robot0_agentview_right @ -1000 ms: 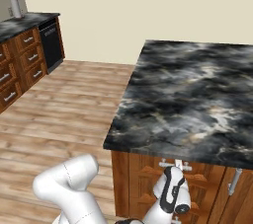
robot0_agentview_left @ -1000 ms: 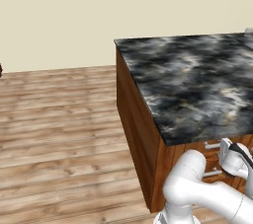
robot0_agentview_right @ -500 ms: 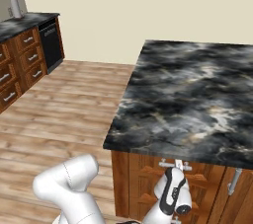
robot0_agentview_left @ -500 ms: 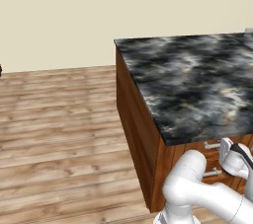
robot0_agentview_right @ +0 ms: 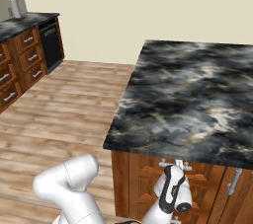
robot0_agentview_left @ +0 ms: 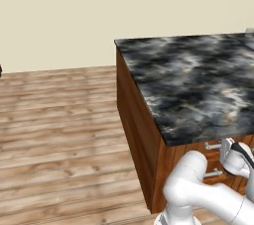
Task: Take the tongs from the drawer on the right and place them on the dining counter next to the tray containing the kebab skewer.
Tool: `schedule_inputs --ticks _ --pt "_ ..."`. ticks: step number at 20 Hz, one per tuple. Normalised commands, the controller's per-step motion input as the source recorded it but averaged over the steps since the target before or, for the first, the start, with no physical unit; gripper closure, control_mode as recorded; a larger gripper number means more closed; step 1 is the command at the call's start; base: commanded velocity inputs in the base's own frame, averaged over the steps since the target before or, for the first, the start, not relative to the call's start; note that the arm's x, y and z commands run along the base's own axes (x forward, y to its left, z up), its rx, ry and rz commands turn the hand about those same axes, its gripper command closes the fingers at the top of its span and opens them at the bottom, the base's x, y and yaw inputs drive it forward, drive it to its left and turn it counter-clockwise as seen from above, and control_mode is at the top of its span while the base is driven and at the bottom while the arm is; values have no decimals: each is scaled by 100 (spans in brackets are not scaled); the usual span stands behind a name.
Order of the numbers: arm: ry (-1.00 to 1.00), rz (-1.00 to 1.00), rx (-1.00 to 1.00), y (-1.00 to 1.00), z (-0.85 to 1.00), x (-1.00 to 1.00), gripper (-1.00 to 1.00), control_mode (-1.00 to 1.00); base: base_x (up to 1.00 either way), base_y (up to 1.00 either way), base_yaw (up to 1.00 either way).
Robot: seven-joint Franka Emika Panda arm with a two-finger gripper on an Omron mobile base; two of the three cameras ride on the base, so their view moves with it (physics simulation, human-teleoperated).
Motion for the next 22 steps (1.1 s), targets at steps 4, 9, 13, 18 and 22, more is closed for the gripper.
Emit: schedule_inputs --ticks 4,9,13,18,22 --pt "0 0 0 0 0 0 100 -100 0 0 0" --pt "0 0 0 0 0 -30 100 -100 0 0 0" --pt "0 0 0 0 0 -39 100 -100 0 0 0" --pt "0 0 0 0 0 -45 100 -100 0 0 0" --pt "0 -1 0 0 0 -49 100 -100 0 0 0"
